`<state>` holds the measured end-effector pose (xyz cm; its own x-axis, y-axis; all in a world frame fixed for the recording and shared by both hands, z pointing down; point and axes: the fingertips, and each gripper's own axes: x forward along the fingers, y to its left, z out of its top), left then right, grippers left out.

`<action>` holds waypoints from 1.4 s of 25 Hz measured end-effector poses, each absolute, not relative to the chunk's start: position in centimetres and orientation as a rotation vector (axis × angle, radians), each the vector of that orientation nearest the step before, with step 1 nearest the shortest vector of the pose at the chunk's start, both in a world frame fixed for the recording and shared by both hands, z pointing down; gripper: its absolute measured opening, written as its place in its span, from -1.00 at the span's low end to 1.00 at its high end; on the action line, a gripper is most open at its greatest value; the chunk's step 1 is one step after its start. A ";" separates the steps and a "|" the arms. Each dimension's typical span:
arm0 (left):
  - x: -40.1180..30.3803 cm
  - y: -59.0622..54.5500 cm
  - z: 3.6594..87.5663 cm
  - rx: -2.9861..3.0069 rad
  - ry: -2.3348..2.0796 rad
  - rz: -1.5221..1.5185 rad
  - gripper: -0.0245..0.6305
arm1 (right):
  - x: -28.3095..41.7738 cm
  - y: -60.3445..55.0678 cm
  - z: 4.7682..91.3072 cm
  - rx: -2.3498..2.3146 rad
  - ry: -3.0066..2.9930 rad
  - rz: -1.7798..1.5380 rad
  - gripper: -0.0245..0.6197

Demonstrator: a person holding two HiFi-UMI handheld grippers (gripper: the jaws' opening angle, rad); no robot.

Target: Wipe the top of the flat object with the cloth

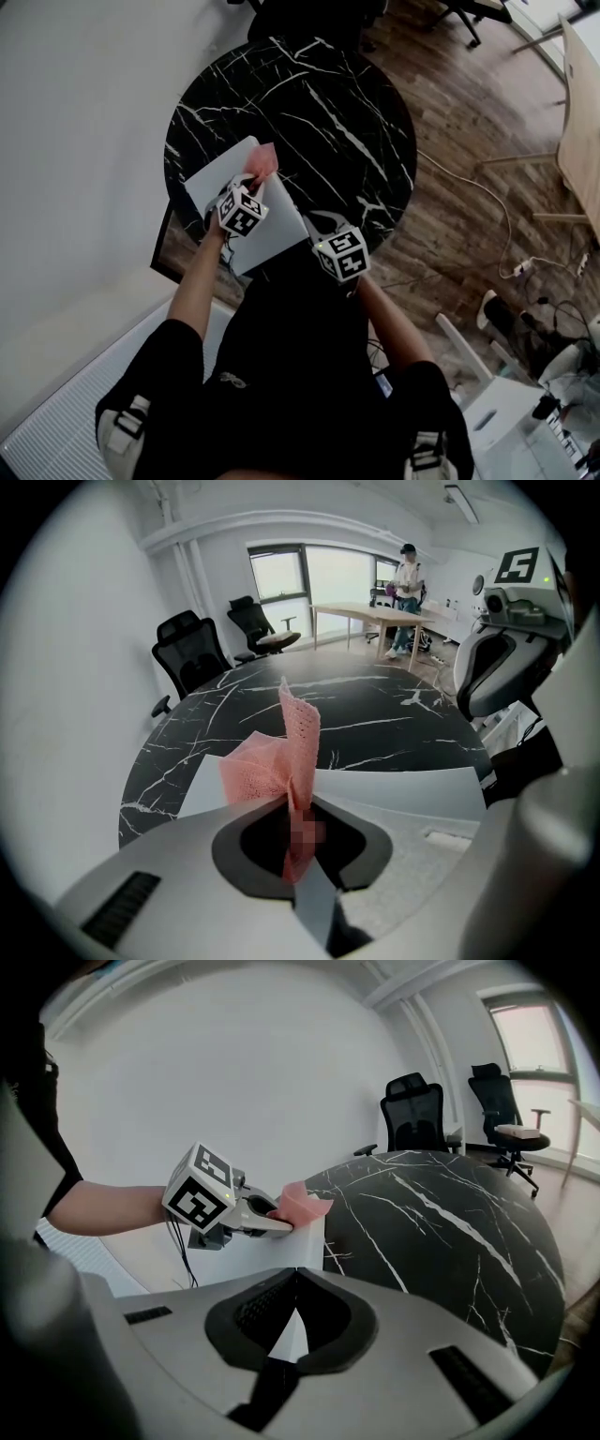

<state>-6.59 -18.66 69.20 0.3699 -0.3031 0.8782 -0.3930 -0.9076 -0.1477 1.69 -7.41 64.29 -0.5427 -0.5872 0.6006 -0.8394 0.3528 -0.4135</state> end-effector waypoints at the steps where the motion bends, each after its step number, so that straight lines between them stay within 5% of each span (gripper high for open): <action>1: -6.6 -18.3 69.2 2.524 -0.642 1.593 -0.85 | 1.7 -7.3 64.2 1.253 -2.276 1.005 -0.94; 35: -3.6 -6.5 69.5 2.441 -0.660 1.551 -0.85 | 3.7 -1.7 63.8 1.099 -2.341 0.938 -0.94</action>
<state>-3.59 -6.53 69.50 0.3594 -0.2725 0.8925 -0.4546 -0.8864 -0.0876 3.71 -1.74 63.75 -0.6176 -0.5243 0.5863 -0.7841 0.4693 -0.4062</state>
